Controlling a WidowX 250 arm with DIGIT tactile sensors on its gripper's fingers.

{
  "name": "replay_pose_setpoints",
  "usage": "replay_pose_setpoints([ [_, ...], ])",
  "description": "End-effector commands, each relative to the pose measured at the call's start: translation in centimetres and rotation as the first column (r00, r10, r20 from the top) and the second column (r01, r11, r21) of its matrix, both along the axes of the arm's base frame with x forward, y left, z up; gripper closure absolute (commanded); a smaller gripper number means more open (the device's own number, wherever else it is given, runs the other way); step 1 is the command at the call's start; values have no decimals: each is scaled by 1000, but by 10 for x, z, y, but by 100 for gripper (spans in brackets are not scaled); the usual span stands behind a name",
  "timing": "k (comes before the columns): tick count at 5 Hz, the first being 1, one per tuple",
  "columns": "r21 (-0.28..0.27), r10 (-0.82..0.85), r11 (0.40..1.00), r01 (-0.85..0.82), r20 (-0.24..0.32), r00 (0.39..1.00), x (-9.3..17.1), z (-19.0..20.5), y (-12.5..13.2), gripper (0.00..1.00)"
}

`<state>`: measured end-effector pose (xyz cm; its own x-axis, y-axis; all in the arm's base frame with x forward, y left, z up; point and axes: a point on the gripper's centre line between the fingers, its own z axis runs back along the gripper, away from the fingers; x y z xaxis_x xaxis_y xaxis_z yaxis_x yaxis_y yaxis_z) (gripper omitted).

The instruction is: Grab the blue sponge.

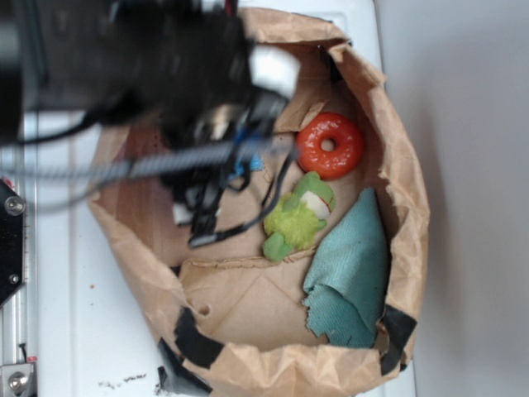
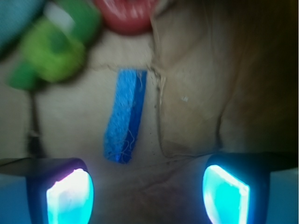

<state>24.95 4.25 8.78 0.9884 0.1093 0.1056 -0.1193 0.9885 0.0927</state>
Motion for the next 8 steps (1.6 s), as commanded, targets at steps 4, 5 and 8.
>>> replay_pose_setpoints([
  [4, 16, 193, 981, -195, 78, 978, 41, -32, 0, 0],
  [5, 48, 179, 982, -184, 83, 980, 45, -45, -5, 0],
  [8, 25, 204, 977, -211, 163, 965, 40, -31, -2, 100],
])
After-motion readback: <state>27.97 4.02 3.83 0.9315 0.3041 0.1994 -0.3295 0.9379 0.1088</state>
